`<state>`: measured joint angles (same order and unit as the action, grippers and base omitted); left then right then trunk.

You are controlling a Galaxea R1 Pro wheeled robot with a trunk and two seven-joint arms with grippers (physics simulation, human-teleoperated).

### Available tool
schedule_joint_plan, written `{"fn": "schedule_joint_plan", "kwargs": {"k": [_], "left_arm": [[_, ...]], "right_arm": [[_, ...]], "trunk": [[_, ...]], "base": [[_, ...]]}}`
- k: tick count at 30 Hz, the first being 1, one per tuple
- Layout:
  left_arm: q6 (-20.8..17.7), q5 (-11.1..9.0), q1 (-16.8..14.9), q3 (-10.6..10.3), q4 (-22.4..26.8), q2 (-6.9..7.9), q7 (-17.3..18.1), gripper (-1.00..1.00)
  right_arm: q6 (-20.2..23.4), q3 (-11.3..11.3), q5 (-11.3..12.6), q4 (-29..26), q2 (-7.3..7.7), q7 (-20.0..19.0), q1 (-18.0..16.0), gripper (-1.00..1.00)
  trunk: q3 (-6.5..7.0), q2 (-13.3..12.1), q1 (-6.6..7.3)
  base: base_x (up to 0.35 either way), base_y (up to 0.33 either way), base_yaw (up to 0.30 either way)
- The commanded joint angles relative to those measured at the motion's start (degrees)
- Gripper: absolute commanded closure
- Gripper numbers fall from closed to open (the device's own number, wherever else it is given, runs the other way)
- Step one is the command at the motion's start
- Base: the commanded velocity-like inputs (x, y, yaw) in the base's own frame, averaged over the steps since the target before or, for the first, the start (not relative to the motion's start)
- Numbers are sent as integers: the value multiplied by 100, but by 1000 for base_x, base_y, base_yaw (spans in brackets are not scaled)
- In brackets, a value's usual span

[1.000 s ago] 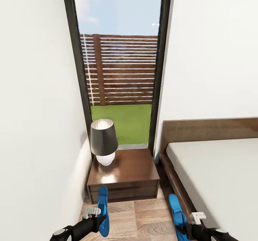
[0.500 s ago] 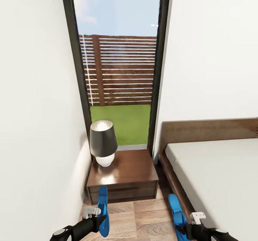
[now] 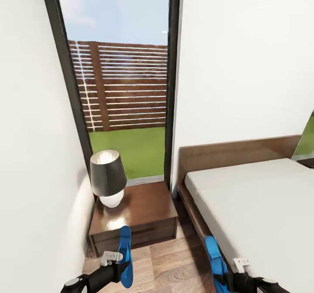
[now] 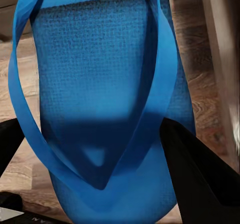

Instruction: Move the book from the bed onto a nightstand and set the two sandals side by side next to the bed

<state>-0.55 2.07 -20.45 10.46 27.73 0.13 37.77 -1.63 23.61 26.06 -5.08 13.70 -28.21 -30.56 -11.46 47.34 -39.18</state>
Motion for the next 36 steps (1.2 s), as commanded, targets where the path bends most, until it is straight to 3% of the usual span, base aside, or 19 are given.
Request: {"fn": "schedule_joint_plan", "kwargs": {"k": [1,36], "left_arm": [[-6,21,-3,35,3,-4,38,100],[-6,21,-3,35,4,-4,38,100]], "right_arm": [[-13,47,50,7,1,-9,-7,100],[-13,47,57,7,1,-1,-10,100]], "trunk": [[10,-35,22],[639,-1439,790]], "base": [[0,0,-284],[0,0,-284]]}}
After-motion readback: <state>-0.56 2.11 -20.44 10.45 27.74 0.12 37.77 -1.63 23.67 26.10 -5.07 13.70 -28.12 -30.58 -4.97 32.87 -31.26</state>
